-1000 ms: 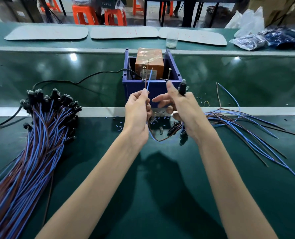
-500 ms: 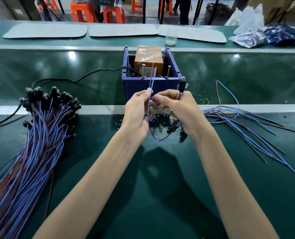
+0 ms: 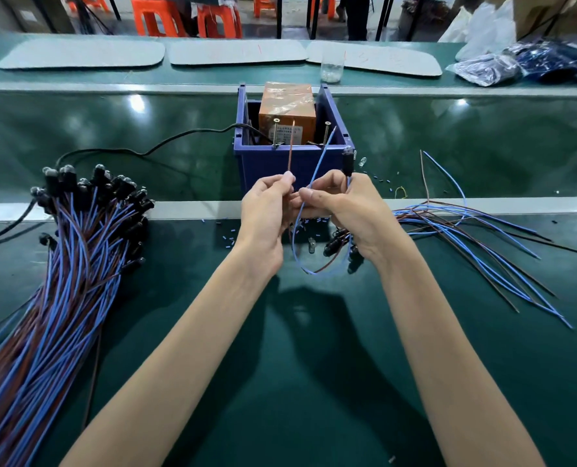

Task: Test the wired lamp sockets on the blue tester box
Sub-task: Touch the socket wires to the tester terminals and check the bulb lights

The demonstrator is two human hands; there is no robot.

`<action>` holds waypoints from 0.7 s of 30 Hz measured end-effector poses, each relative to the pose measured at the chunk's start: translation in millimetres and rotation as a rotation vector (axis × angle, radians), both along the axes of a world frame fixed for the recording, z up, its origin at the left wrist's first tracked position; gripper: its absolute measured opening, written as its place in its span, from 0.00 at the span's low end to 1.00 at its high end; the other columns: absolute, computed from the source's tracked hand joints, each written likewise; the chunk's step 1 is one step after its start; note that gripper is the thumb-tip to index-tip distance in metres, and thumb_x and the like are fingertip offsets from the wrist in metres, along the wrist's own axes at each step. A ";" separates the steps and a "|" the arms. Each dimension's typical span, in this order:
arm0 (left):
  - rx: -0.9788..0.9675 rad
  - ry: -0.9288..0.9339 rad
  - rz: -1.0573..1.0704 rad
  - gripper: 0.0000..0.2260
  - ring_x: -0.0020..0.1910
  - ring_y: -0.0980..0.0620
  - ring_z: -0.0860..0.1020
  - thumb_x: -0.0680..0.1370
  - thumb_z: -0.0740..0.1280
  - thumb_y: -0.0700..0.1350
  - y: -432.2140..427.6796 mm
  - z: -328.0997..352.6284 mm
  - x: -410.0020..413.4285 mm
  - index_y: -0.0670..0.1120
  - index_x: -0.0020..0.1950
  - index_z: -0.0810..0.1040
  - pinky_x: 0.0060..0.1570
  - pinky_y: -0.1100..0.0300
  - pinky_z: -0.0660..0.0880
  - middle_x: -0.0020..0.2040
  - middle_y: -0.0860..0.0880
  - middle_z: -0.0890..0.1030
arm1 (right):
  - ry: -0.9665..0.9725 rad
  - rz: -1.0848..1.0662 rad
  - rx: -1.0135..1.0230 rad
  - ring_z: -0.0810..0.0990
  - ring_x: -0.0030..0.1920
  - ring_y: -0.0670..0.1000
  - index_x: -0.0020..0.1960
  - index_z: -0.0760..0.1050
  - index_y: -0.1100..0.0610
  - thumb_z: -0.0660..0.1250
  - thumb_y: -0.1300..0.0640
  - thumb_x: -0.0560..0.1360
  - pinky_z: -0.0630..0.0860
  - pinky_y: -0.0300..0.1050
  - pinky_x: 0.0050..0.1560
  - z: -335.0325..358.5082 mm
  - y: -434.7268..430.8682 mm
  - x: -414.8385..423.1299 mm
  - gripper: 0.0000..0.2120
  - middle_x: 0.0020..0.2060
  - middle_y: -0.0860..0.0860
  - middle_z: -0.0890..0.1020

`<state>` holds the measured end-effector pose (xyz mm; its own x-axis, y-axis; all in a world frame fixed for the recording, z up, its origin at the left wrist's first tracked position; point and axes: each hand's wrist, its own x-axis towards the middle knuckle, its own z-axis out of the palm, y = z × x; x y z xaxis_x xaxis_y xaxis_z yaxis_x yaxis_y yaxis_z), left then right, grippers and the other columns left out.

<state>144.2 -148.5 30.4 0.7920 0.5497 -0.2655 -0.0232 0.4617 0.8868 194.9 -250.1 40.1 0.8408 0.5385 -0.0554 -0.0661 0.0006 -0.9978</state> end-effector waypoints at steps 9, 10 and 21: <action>0.527 -0.057 0.062 0.07 0.28 0.63 0.74 0.79 0.64 0.39 19.4 -2.4 -0.5 0.50 0.52 0.77 0.37 0.68 0.74 0.40 0.53 0.78 | -0.053 -0.075 -0.024 0.82 0.29 0.44 0.46 0.76 0.61 0.65 0.66 0.77 0.67 0.26 0.25 2.9 -7.2 5.8 0.03 0.34 0.54 0.84; 0.565 -0.061 0.060 0.09 0.28 0.63 0.74 0.80 0.63 0.38 22.2 -1.8 -0.5 0.50 0.54 0.77 0.38 0.67 0.75 0.41 0.53 0.79 | -0.067 -0.088 -0.022 0.81 0.29 0.44 0.49 0.77 0.62 0.65 0.67 0.77 0.67 0.26 0.25 3.6 -8.6 7.3 0.04 0.34 0.54 0.84; 0.673 -0.026 0.142 0.15 0.28 0.61 0.78 0.79 0.61 0.37 54.3 -3.6 0.8 0.49 0.62 0.78 0.36 0.65 0.76 0.41 0.54 0.82 | -0.109 -0.248 0.062 0.71 0.25 0.41 0.68 0.71 0.55 0.60 0.67 0.79 0.66 0.29 0.27 4.7 -21.6 23.5 0.19 0.29 0.48 0.82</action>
